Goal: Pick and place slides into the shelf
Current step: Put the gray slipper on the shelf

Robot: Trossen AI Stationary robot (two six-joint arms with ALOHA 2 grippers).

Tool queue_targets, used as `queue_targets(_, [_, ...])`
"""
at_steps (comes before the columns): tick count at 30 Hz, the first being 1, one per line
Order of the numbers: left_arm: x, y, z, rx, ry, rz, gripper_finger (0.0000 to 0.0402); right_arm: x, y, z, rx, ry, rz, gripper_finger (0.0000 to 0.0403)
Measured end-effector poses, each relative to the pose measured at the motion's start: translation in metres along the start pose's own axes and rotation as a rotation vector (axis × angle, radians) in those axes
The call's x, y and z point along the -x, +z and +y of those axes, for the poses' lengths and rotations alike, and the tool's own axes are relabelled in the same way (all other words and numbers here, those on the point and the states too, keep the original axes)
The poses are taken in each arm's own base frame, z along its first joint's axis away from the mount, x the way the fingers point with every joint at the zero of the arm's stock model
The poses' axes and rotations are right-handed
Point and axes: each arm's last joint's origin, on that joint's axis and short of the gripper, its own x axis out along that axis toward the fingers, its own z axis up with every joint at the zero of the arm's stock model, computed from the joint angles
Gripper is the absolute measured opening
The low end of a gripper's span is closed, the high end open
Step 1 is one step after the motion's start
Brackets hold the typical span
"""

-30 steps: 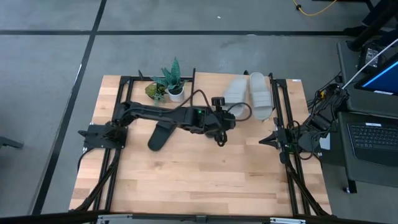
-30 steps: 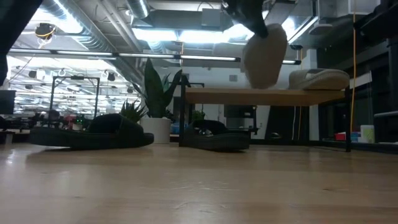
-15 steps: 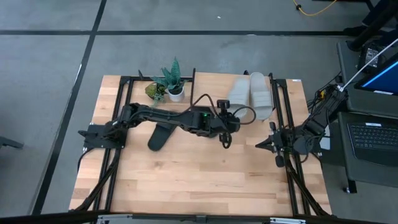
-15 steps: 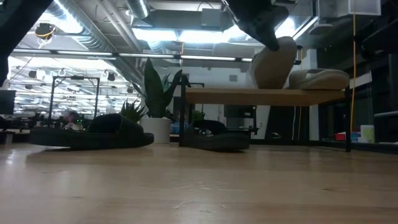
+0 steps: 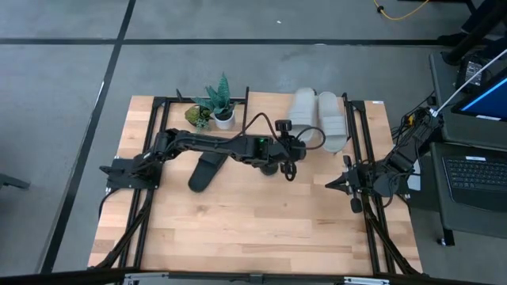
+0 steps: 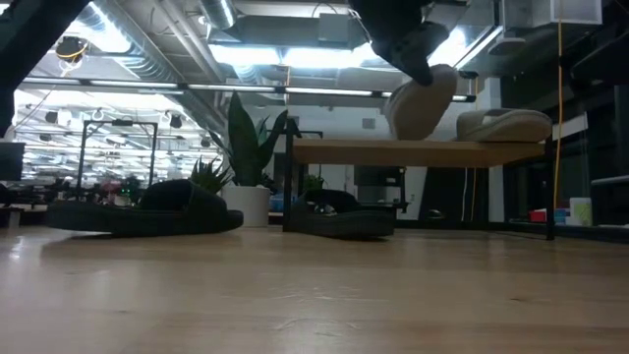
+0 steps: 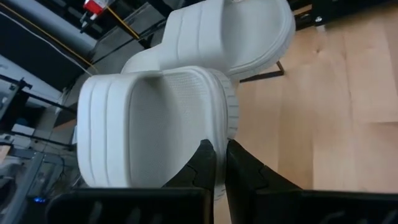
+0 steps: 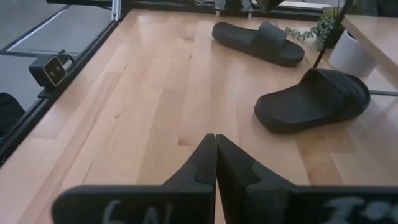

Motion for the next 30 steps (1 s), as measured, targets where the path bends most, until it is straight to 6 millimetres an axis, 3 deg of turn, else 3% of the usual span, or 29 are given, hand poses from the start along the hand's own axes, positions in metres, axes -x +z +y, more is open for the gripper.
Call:
queue_targets(24, [0.0002,-0.0065,-0.0043,0.035,-0.099,0.041,0.0008,0.0000,-0.0001,0.0000,0.015,0.000,0.001,0.0006])
queue_targets(30, [-0.0089,-0.0088,-0.0057,0.047,-0.172,0.026,0.0008,0.0000,-0.0001,0.0000,0.016,0.000,0.001,0.0006])
